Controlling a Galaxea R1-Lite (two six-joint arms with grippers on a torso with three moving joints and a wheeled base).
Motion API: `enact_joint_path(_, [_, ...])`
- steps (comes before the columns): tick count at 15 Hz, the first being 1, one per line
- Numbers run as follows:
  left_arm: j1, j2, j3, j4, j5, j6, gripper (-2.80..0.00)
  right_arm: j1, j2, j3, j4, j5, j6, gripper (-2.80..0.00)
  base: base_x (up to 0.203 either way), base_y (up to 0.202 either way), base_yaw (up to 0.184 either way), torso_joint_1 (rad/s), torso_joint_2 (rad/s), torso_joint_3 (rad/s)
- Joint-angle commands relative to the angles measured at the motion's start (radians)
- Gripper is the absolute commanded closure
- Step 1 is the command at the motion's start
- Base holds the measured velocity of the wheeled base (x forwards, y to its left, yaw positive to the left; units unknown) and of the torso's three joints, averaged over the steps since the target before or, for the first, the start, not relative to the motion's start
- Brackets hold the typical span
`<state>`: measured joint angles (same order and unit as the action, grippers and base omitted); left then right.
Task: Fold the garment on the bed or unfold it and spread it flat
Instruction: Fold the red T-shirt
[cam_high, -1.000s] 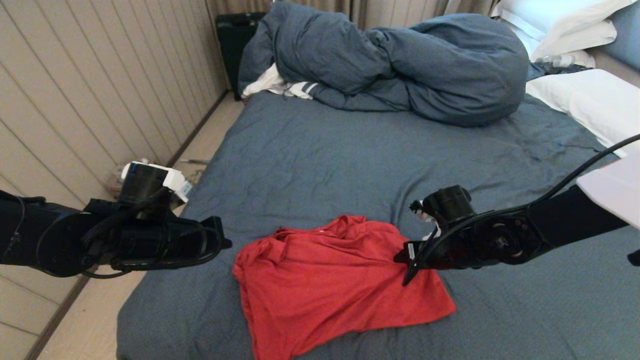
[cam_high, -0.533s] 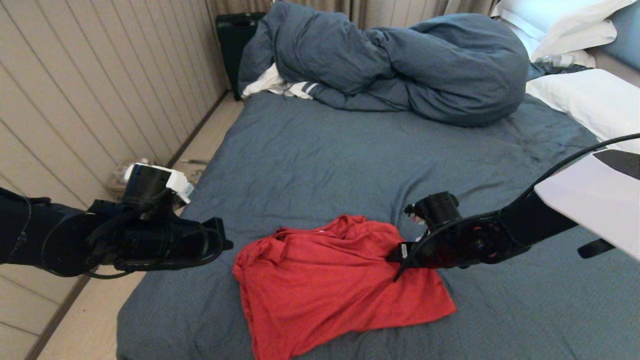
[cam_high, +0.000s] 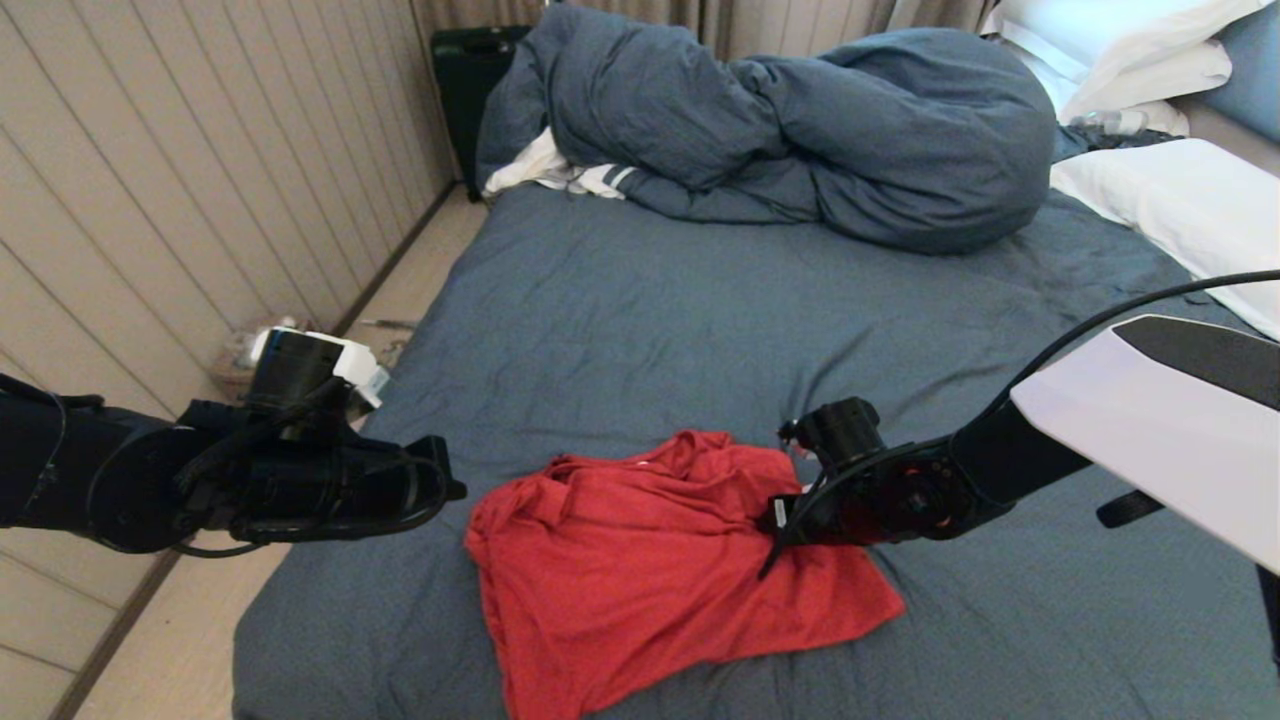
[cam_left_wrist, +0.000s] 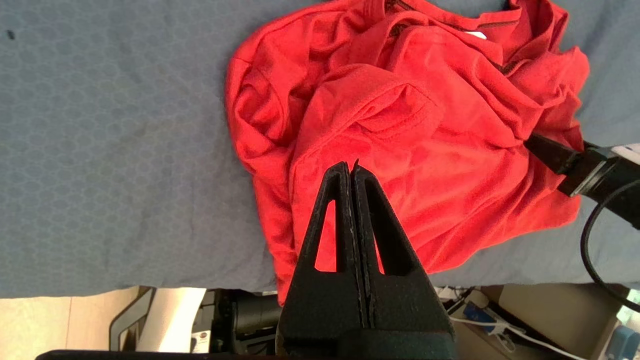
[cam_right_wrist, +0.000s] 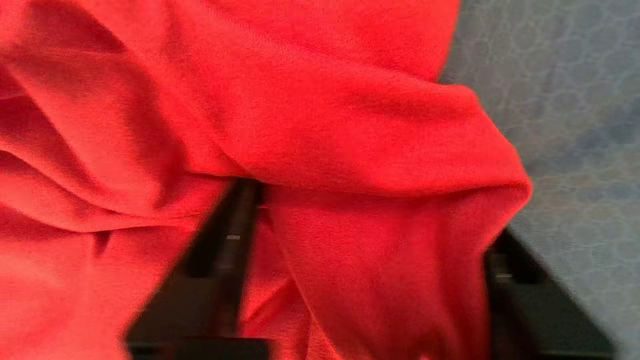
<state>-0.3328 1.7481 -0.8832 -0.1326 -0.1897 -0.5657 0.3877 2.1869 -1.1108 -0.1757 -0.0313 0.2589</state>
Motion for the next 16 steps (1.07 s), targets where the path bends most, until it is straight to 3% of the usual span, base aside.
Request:
enact_joint_path(1, [0.000, 0.002, 0.001, -0.001, 0.000, -0.003, 0.00, 0.000, -0.007, 0.006, -0.001, 0.001, 0.003, 0.00, 0.000, 0.000, 0.000, 0.000, 0.00, 0.000])
enact_joint_path(9, [0.000, -0.001, 0.001, 0.001, -0.002, -0.003, 0.00, -0.022, -0.129, 0.048, -0.023, 0.000, 0.008, 0.00, 0.000, 0.000, 0.000, 0.000, 0.00, 0.000])
enact_joint_path(16, [0.000, 0.004, 0.003, 0.002, -0.002, -0.003, 0.00, -0.215, -0.223, 0.117, -0.021, 0.001, -0.076, 0.00, 0.000, 0.000, 0.000, 0.000, 0.00, 0.000])
